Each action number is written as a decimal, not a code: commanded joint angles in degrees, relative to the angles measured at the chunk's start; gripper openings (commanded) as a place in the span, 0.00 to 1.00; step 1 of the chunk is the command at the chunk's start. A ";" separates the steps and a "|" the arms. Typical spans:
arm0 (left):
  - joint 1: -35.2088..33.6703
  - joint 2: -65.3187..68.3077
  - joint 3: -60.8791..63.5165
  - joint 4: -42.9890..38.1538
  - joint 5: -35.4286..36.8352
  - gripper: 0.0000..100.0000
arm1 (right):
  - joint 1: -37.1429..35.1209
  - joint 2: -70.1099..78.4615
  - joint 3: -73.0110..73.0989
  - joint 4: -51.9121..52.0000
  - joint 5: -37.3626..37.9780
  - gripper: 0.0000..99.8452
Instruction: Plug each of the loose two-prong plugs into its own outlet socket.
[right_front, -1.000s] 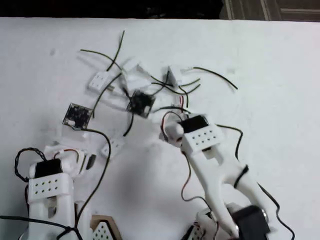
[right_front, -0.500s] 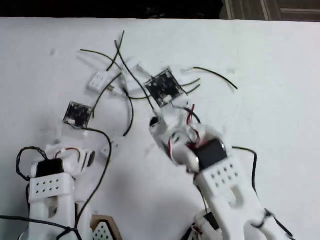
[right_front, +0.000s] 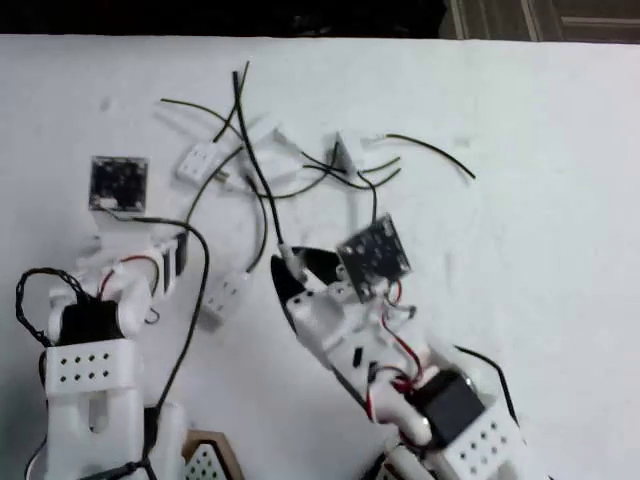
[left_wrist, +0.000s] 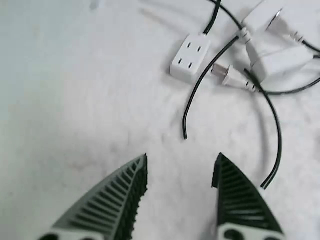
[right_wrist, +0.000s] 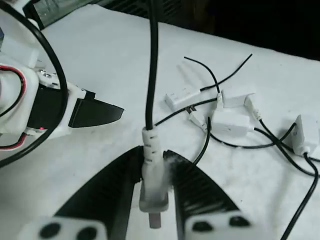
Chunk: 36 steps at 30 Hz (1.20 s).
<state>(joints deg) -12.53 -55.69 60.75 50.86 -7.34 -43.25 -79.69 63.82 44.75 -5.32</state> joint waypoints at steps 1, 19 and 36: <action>4.18 -1.19 -5.45 -0.53 5.89 0.22 | -1.80 -7.60 2.11 -1.71 0.00 0.02; 27.82 -33.10 2.90 2.81 10.37 0.22 | -13.67 -14.99 8.79 -1.63 -0.53 0.02; 31.52 -48.84 0.26 20.66 -3.25 0.22 | -14.20 -14.90 11.43 -1.63 -0.53 0.02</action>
<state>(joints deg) 22.55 -104.31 62.86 70.73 -10.07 -57.41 -94.20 75.69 44.48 -5.32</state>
